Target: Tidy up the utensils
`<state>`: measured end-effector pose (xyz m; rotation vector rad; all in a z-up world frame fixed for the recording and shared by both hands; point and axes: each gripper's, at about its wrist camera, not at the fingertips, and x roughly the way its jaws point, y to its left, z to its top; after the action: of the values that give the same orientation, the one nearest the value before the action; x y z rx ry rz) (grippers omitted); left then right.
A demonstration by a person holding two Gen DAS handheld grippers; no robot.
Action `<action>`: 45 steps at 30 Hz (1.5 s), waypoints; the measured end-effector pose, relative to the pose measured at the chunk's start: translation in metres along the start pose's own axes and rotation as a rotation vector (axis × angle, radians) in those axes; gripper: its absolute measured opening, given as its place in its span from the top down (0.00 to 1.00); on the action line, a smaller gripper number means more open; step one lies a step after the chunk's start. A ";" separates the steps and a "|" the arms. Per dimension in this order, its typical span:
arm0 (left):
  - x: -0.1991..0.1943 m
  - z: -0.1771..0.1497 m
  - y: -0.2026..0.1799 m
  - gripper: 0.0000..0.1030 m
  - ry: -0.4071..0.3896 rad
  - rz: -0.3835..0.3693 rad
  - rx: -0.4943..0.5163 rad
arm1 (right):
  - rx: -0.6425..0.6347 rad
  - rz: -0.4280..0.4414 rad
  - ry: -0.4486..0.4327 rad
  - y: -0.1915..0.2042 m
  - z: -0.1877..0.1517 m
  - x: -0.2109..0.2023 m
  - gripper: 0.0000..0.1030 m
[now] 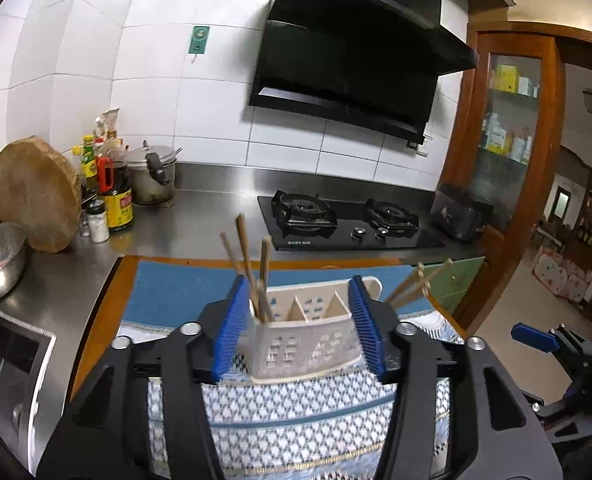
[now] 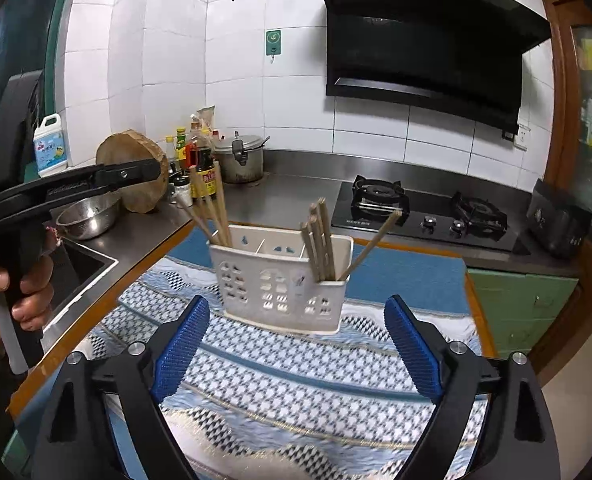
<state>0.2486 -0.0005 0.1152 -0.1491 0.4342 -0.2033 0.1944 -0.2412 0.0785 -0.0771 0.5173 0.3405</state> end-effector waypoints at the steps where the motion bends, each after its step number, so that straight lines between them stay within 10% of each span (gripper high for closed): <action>1: -0.006 -0.005 0.000 0.41 0.000 0.002 -0.002 | 0.010 0.005 0.001 0.001 -0.005 -0.004 0.14; 10: -0.067 -0.064 -0.004 0.08 -0.008 0.060 0.024 | 0.064 -0.007 0.032 0.007 -0.055 -0.028 0.11; 24: -0.127 -0.137 -0.024 0.05 0.014 0.156 0.089 | 0.130 -0.082 -0.005 0.016 -0.099 -0.079 0.10; 45: -0.186 -0.157 -0.031 0.05 -0.029 0.249 0.117 | 0.093 -0.138 -0.090 0.048 -0.113 -0.135 0.09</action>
<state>0.0104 -0.0043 0.0551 0.0177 0.4066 0.0181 0.0150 -0.2546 0.0479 -0.0068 0.4355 0.1838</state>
